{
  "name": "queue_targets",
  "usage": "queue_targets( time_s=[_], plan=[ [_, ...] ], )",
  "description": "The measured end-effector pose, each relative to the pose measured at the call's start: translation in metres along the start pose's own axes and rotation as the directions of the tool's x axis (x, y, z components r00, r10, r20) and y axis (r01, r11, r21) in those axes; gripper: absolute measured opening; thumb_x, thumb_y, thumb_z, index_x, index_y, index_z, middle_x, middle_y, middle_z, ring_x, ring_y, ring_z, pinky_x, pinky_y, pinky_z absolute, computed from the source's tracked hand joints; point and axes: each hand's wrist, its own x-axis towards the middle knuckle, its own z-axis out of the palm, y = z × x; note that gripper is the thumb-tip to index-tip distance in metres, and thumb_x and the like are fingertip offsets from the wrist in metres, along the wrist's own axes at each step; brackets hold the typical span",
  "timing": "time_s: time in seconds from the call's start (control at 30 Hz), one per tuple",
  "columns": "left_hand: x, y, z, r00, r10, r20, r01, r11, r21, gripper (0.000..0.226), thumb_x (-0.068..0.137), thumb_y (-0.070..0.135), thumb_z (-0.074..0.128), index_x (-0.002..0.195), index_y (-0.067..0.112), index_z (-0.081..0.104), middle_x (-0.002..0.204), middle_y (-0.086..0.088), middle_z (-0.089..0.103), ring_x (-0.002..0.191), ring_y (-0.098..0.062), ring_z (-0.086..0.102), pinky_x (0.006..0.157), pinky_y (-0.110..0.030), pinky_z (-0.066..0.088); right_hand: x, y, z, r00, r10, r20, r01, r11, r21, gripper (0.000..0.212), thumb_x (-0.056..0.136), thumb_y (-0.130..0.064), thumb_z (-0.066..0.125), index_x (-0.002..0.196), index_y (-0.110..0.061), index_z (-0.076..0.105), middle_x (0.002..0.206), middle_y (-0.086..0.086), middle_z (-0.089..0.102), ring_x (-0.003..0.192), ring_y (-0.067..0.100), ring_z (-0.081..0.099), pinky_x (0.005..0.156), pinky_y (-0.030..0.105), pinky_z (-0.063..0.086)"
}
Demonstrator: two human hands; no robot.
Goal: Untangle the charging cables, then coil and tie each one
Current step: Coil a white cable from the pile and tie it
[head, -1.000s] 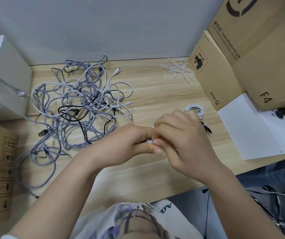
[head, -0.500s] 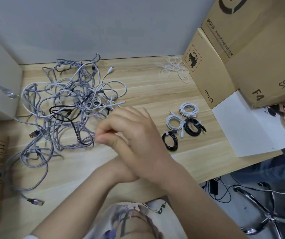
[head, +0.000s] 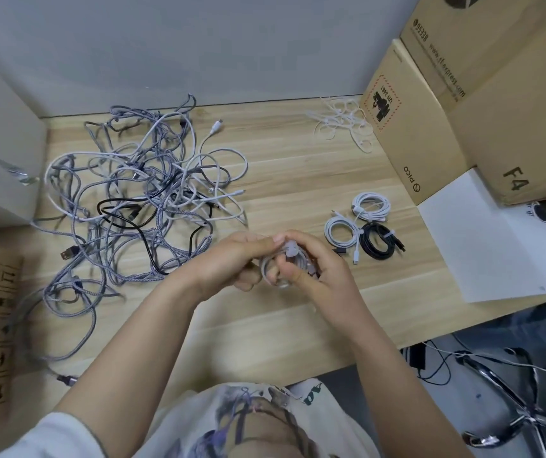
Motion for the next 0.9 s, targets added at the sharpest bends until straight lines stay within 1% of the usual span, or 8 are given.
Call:
queue_targets(
  time_s=[0.1,0.23,0.37,0.5,0.6,0.73,0.83,0.9],
  plan=[
    [0.008,-0.002,0.002,0.999,0.021,-0.041,-0.023,0.999,-0.048,0.006,0.089,0.011,0.057,0.084,0.008,0.058,0.064,-0.004,0.055,0.037,-0.005,0.034,0.038,-0.016,0.029,0.002,0.021,0.001,0.986,0.163,-0.041,-0.158,0.982,0.107,0.037,0.087,-0.010,0.064,0.120,-0.027,0.056,0.117,-0.010,0.063,0.110,0.007,0.059,0.095,0.024,0.047],
    [0.036,-0.032,-0.003,0.958,0.058,-0.281,0.033,0.950,0.311,0.008,0.085,0.008,0.068,0.091,0.011,0.064,0.065,-0.001,0.057,0.047,-0.010,0.047,0.043,-0.017,0.039,0.008,0.047,0.015,0.927,0.370,-0.056,-0.357,0.920,0.160,0.020,0.091,-0.007,0.060,0.105,-0.019,0.064,0.096,-0.008,0.068,0.086,-0.001,0.064,0.075,0.019,0.049],
    [0.066,-0.067,0.005,0.920,0.065,-0.386,0.179,0.806,0.564,0.014,0.081,0.030,0.068,0.095,0.034,0.072,0.094,0.000,0.066,0.089,-0.014,0.062,0.081,-0.030,0.049,0.010,0.083,0.020,0.840,0.522,-0.145,-0.519,0.853,0.062,0.010,0.081,-0.032,0.063,0.091,-0.031,0.066,0.086,-0.006,0.068,0.074,0.008,0.060,0.070,0.030,0.045],
    [0.090,-0.073,0.029,0.903,0.039,-0.428,0.190,0.857,0.479,0.025,0.083,0.017,0.062,0.104,0.029,0.070,0.104,-0.002,0.069,0.097,-0.018,0.062,0.082,-0.034,0.051,0.014,0.103,0.009,0.804,0.492,-0.333,-0.552,0.827,-0.110,0.011,0.087,-0.031,0.060,0.075,-0.033,0.059,0.087,-0.002,0.063,0.081,0.021,0.060,0.076,0.037,0.047],
    [0.106,-0.063,0.045,0.899,0.019,-0.438,0.160,0.915,0.370,0.026,0.086,0.013,0.060,0.110,0.017,0.069,0.102,-0.006,0.071,0.095,-0.025,0.065,0.079,-0.038,0.054,0.019,0.110,-0.006,0.770,0.476,-0.425,-0.575,0.806,-0.140,0.010,0.090,-0.029,0.056,0.092,-0.023,0.065,0.095,0.003,0.065,0.087,0.025,0.062,0.081,0.041,0.050],
    [0.119,-0.053,0.055,0.891,-0.084,-0.446,0.178,0.969,0.173,0.033,0.088,0.009,0.056,0.120,0.010,0.062,0.115,-0.014,0.066,0.107,-0.028,0.062,0.095,-0.041,0.048,0.028,0.111,-0.019,0.750,0.473,-0.461,-0.590,0.794,-0.145,0.024,0.092,-0.018,0.056,0.111,-0.008,0.063,0.110,0.015,0.063,0.105,0.031,0.057,0.087,0.034,0.042],
    [0.120,-0.051,0.057,0.907,-0.119,-0.405,0.162,0.984,0.073,0.035,0.089,0.007,0.055,0.124,0.006,0.057,0.120,-0.018,0.063,0.111,-0.034,0.059,0.100,-0.045,0.045,0.035,0.105,-0.025,0.757,0.460,-0.465,-0.585,0.794,-0.167,0.041,0.089,-0.011,0.057,0.130,-0.005,0.053,0.127,0.017,0.055,0.121,0.031,0.048,0.097,0.030,0.034],
    [0.118,-0.051,0.057,0.920,-0.119,-0.374,0.140,0.990,0.029,0.036,0.092,0.007,0.054,0.128,0.004,0.054,0.121,-0.021,0.061,0.099,-0.031,0.063,0.094,-0.040,0.048,0.037,0.101,-0.026,0.757,0.474,-0.449,-0.594,0.787,-0.170,0.054,0.089,-0.010,0.057,0.140,-0.006,0.041,0.140,0.017,0.044,0.131,0.029,0.039,0.106,0.029,0.027]
  ],
)
